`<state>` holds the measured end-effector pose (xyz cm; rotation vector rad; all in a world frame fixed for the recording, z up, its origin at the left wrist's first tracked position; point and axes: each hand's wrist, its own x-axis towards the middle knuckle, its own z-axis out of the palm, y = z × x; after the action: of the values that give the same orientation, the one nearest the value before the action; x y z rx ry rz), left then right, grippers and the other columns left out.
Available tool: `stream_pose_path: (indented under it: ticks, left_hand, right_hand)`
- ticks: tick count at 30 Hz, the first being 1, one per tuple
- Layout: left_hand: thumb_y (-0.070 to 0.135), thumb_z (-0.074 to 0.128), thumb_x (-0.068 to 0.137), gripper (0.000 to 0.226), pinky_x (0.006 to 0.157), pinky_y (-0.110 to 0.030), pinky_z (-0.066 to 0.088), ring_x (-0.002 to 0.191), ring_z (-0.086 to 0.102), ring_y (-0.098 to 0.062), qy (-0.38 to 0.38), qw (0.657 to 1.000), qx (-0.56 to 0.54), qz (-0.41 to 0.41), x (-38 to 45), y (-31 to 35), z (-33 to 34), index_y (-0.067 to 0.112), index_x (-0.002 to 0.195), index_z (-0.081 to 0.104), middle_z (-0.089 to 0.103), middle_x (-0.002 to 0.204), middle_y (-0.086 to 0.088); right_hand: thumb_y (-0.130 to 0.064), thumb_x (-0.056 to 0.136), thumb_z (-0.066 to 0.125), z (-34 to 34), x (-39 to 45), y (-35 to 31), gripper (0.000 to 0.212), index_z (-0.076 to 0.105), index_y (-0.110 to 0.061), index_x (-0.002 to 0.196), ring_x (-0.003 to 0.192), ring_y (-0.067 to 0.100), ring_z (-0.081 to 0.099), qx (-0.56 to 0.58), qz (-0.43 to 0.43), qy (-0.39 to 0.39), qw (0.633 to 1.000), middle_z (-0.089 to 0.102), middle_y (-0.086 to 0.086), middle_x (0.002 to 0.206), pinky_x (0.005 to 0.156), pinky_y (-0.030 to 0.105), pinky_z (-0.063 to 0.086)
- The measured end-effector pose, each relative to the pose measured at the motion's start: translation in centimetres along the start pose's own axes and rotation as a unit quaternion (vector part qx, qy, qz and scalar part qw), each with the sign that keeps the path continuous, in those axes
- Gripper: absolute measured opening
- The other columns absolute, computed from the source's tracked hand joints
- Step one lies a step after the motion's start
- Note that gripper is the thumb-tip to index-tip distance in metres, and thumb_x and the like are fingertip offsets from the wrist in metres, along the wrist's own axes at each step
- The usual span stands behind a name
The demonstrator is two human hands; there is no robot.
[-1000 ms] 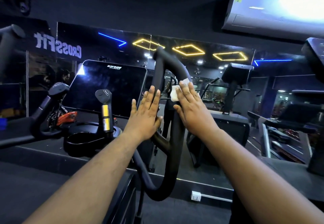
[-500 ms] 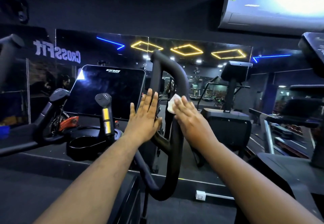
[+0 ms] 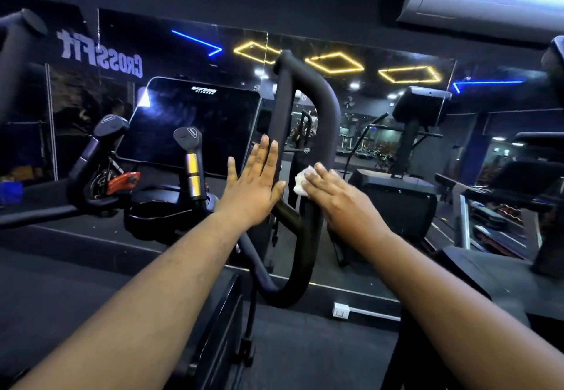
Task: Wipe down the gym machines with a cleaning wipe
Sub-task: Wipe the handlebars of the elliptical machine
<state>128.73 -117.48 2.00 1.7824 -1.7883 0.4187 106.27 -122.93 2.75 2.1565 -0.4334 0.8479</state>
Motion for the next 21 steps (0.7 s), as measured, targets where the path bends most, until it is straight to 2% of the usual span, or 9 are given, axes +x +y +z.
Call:
stream_pose_path:
  ticks: [3, 6, 8, 11, 14, 17, 19, 21]
  left_hand:
    - [0.050, 0.022, 0.108, 0.076, 0.122, -0.058, -0.014, 0.152, -0.026, -0.012, -0.011, 1.000, -0.005, 0.002, -0.6, 0.0, -0.1, 0.027, 0.152, -0.035, -0.044, 0.158, 0.009]
    - [0.049, 0.022, 0.108, 0.075, 0.122, -0.058, -0.014, 0.152, -0.026, -0.012, -0.023, 1.000, -0.013, 0.003, -0.9, 0.3, -0.4, 0.026, 0.152, -0.035, -0.045, 0.157, 0.009]
    - [0.049, 0.022, 0.109, 0.075, 0.122, -0.058, -0.014, 0.152, -0.026, -0.011, -0.029, 1.000, -0.012, 0.002, -1.1, 0.3, -0.5, 0.026, 0.153, -0.034, -0.045, 0.156, 0.010]
    - [0.049, 0.022, 0.108, 0.075, 0.122, -0.058, -0.014, 0.151, -0.027, -0.010, -0.037, 0.999, -0.019, 0.007, -1.3, 0.2, -0.8, 0.026, 0.153, -0.033, -0.045, 0.156, 0.011]
    - [0.049, 0.022, 0.108, 0.075, 0.122, -0.057, -0.015, 0.150, -0.028, -0.008, -0.048, 0.999, -0.011, 0.016, -1.9, -0.2, -0.6, 0.027, 0.153, -0.034, -0.046, 0.155, 0.013]
    - [0.051, 0.021, 0.108, 0.075, 0.122, -0.057, -0.015, 0.151, -0.028, -0.009, -0.047, 0.998, 0.013, 0.029, -2.1, -0.7, -0.7, 0.028, 0.152, -0.034, -0.046, 0.155, 0.013]
    - [0.052, 0.023, 0.107, 0.076, 0.122, -0.058, -0.013, 0.152, -0.026, -0.010, -0.050, 0.998, 0.024, 0.033, -2.0, -0.9, -0.9, 0.027, 0.153, -0.033, -0.043, 0.158, 0.012]
    - [0.052, 0.026, 0.106, 0.078, 0.123, -0.059, -0.010, 0.152, -0.026, -0.010, -0.034, 0.998, 0.029, 0.042, -1.8, -1.2, -0.9, 0.027, 0.154, -0.031, -0.040, 0.160, 0.011]
  right_hand:
    - [-0.006, 0.095, 0.047, 0.7, -2.7, -2.2, 0.045, 0.061, -0.005, 0.137, 0.141, 0.032, 0.046, -0.017, -0.057, -0.028, 0.998, 0.057, 0.014, 0.144, 0.121, 0.045, 0.028]
    - [-0.009, 0.095, 0.043, -0.1, -2.0, -1.4, 0.046, 0.062, -0.009, 0.137, 0.138, 0.029, 0.050, -0.058, -0.081, -0.045, 0.994, 0.061, 0.010, 0.141, 0.119, 0.051, 0.033]
    - [-0.007, 0.092, 0.043, -1.0, -0.8, 0.1, 0.050, 0.060, -0.010, 0.139, 0.140, 0.030, 0.048, -0.087, -0.044, -0.038, 0.994, 0.060, 0.009, 0.143, 0.118, 0.055, 0.033]
    - [-0.007, 0.089, 0.039, -1.1, -0.5, 0.4, 0.055, 0.057, -0.009, 0.141, 0.142, 0.030, 0.045, -0.104, -0.002, -0.035, 0.994, 0.056, 0.010, 0.147, 0.118, 0.055, 0.028]
    - [-0.009, 0.093, 0.037, 0.2, -3.5, -2.6, 0.051, 0.060, -0.009, 0.139, 0.140, 0.028, 0.048, -0.087, -0.050, -0.048, 0.994, 0.058, 0.011, 0.145, 0.116, 0.054, 0.031]
    - [-0.009, 0.094, 0.043, -0.1, -3.9, -3.7, 0.048, 0.061, -0.011, 0.139, 0.141, 0.025, 0.047, -0.041, -0.080, -0.060, 0.994, 0.060, 0.006, 0.142, 0.117, 0.052, 0.028]
    - [-0.005, 0.092, 0.051, -0.6, -1.7, -2.6, 0.046, 0.063, -0.011, 0.136, 0.140, 0.026, 0.048, -0.002, -0.034, -0.025, 0.999, 0.063, 0.006, 0.139, 0.118, 0.050, 0.028]
    - [-0.005, 0.094, 0.051, -1.5, 2.0, -1.0, 0.043, 0.063, -0.010, 0.136, 0.140, 0.027, 0.048, 0.044, 0.039, 0.028, 0.998, 0.061, 0.008, 0.141, 0.118, 0.049, 0.032]
